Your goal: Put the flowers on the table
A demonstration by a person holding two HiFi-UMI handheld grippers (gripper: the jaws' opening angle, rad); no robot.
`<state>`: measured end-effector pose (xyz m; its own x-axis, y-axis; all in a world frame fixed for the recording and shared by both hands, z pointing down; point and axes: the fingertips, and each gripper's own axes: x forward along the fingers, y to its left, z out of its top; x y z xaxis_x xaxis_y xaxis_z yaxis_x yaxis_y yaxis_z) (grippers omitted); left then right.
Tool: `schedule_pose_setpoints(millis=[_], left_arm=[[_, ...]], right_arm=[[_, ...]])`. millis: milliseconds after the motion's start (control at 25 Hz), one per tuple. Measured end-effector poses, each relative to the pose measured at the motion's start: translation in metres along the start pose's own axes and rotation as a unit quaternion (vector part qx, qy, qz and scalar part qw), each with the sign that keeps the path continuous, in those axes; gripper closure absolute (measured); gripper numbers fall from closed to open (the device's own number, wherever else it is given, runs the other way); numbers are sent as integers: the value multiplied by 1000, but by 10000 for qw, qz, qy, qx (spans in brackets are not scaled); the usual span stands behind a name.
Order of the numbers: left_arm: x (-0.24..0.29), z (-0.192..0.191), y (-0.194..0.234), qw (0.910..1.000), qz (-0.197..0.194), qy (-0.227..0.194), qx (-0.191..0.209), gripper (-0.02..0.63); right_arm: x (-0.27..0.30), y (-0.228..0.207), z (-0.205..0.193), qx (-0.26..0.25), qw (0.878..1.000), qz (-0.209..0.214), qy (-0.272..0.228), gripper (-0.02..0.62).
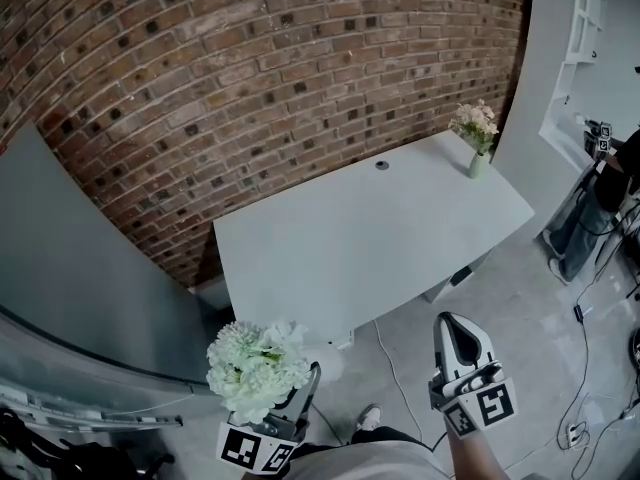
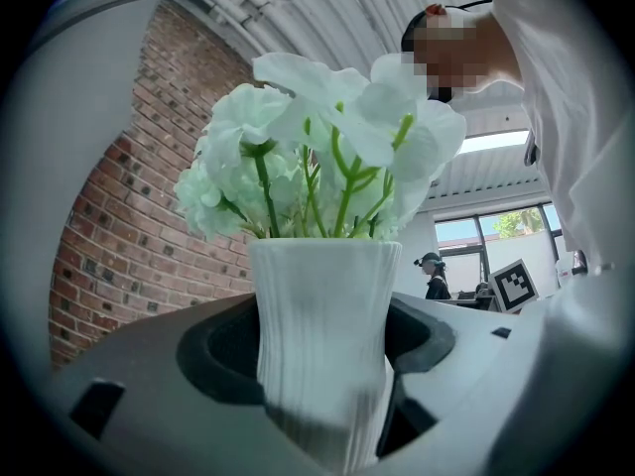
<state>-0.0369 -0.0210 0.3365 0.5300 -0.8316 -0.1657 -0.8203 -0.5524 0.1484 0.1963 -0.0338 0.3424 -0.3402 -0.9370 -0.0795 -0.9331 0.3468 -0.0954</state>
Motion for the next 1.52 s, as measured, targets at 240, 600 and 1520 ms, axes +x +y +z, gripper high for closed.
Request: schedule_pose_setpoints(millis=[240, 600, 1520], left_arm=[[24, -7, -13, 9998, 135, 70, 95, 267], [29, -12, -22, 9989, 387, 171, 209, 267], [48, -16, -10, 9998, 147, 69, 142, 267]], right_arm=[[8, -30, 3, 14, 9999, 100, -50, 577], [14, -47, -2, 140, 9995, 275, -38, 577], [19, -39, 3, 25, 9997, 205, -135, 577]])
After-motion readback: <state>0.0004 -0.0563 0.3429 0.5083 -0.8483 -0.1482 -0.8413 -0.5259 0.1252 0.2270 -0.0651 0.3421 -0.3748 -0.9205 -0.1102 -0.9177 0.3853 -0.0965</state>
